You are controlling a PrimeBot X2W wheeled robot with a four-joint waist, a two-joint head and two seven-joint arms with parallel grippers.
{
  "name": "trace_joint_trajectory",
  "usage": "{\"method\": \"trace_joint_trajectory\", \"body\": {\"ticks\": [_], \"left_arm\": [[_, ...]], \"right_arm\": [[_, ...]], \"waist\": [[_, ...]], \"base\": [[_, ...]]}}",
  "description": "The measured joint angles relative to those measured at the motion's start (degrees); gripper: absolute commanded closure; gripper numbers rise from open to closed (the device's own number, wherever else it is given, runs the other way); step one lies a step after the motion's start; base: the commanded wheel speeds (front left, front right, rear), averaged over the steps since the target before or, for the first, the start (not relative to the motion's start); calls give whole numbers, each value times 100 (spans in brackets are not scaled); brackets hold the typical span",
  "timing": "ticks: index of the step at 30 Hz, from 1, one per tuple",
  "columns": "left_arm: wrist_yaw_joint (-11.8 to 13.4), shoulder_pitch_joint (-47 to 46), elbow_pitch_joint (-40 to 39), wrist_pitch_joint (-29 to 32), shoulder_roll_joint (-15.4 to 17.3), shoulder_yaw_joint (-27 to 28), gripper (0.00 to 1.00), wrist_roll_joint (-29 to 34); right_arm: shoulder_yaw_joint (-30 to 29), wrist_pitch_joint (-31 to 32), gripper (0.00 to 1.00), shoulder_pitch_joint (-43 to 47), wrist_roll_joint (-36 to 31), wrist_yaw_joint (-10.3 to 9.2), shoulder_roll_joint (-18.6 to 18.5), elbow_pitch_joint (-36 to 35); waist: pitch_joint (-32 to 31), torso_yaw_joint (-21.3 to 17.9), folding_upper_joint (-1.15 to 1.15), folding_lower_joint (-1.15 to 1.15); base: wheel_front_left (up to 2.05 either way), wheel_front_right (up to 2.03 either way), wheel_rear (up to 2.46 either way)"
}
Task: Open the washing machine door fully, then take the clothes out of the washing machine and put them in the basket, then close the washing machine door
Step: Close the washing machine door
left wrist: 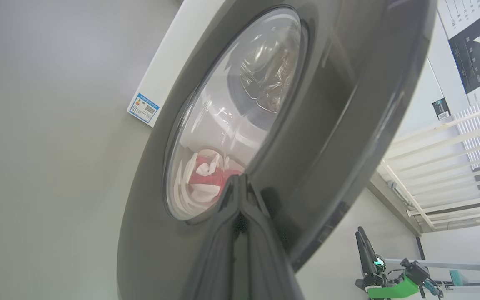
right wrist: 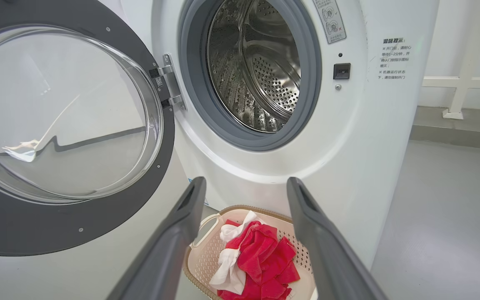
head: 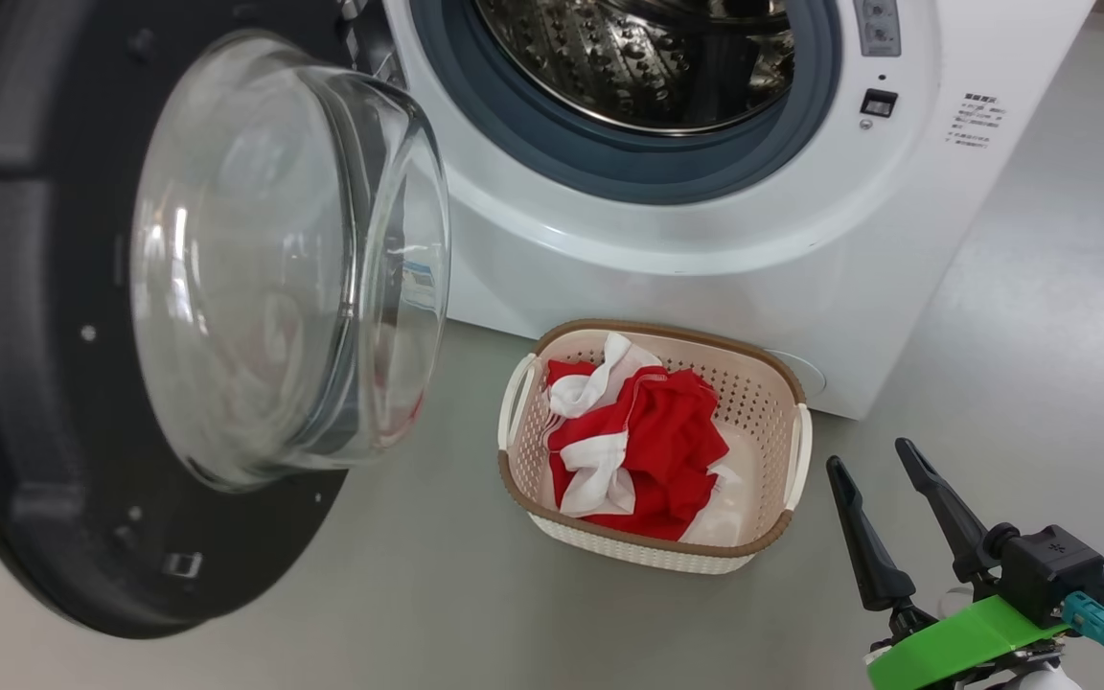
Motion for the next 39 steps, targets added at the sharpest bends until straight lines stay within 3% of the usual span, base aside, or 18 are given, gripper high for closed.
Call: {"method": "trace_joint_trajectory", "body": {"ticks": [9, 18, 24, 30, 39], "left_arm": [[0, 176, -888, 54, -69, -435, 100, -112], [1, 135, -1527, -99, -316, -1269, 100, -36], [0, -148, -1635, -442, -444, -1699, 100, 88], [1, -647, -1454, -1038, -775, -2256, 100, 357], [0, -1038, -1234, -1630, -842, -2724, 100, 411]], "right_arm": [[-8, 0, 0, 10, 0, 0, 27, -9], [-29, 0, 0, 145, 1, 0, 93, -32], [-48, 0, 0, 143, 1, 0, 144, -46], [-151, 0, 0, 126, 0, 0, 178, -70], [-190, 0, 0, 96, 0, 0, 202, -83]], "waist": [[-88, -209, 0, 0], [-123, -456, 0, 0], [-78, -638, 0, 0], [32, -821, 0, 0], [141, -1055, 0, 0]], "base": [[0, 0, 0], [0, 0, 0], [0, 0, 0], [0, 0, 0], [0, 0, 0]]}}
